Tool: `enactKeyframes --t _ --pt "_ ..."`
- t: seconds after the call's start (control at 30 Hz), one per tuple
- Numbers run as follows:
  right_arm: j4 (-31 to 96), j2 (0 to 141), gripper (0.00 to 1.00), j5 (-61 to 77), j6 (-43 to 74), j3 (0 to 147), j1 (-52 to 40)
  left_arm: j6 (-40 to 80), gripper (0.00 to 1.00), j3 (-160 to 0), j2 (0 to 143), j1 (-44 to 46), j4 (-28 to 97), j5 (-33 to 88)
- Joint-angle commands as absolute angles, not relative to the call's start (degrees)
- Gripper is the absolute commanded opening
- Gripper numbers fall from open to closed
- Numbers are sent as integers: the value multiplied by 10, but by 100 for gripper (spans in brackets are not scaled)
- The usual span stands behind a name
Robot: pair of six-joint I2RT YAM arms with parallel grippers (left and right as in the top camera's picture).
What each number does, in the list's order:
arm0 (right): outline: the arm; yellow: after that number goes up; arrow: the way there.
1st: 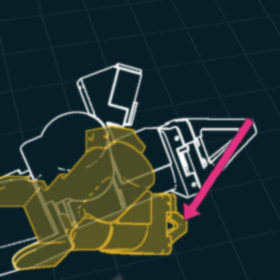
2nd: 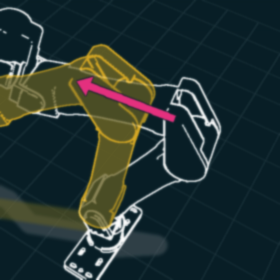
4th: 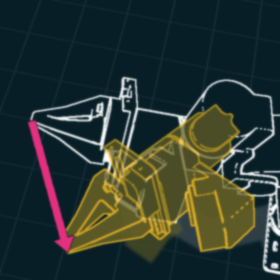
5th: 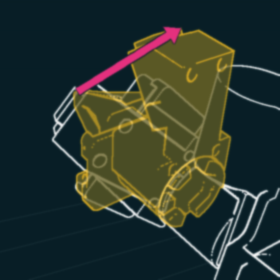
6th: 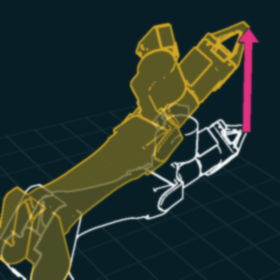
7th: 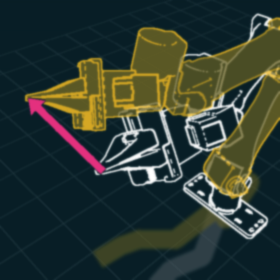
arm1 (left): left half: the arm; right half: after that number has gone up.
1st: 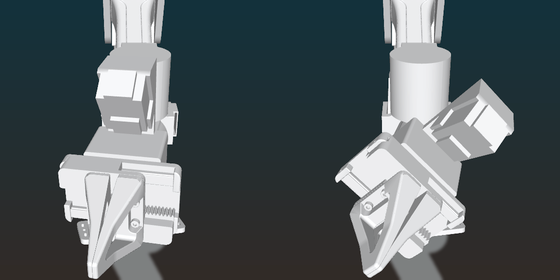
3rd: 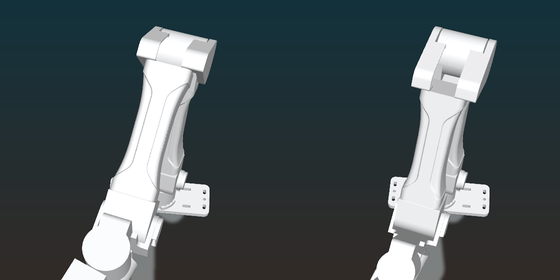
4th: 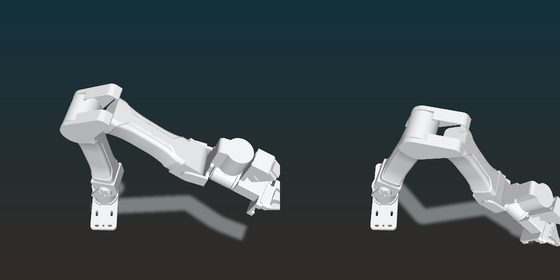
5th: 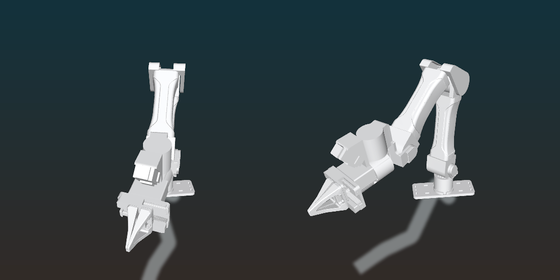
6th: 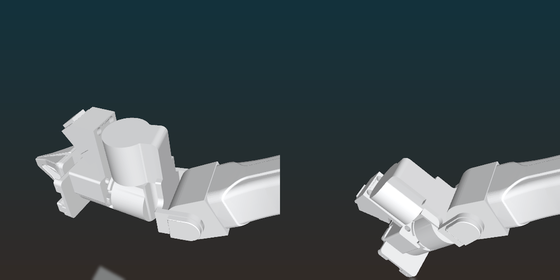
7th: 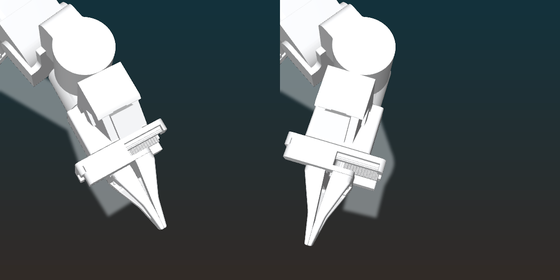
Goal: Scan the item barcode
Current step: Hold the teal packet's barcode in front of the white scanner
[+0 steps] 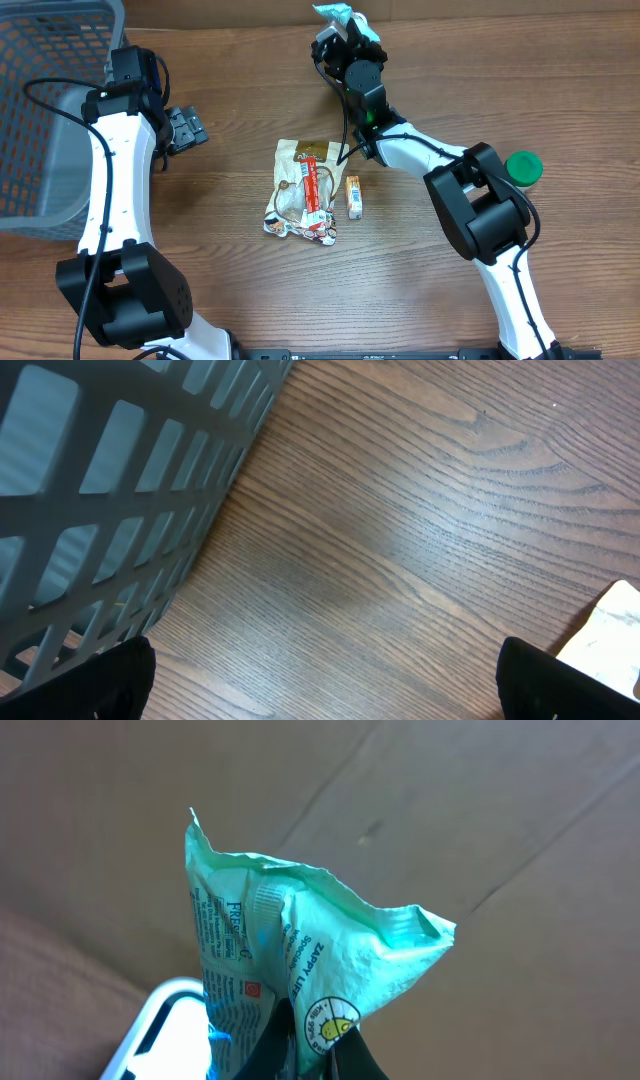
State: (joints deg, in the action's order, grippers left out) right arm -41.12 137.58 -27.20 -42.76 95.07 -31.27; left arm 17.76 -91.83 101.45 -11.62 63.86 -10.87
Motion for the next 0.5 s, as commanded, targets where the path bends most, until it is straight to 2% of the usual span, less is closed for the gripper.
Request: enactKeyframes --t 0.0,0.27,0.47 --pt "-416 1409 4 -272 -494 968 -315 167 100 -927 1000 -112 638 -105" --pt "-517 1418 4 -291 -557 969 -316 167 100 -927 1000 -112 638 -105" --pt "-516 1395 3 -335 -570 969 -326 167 100 -927 1000 -112 638 -105"
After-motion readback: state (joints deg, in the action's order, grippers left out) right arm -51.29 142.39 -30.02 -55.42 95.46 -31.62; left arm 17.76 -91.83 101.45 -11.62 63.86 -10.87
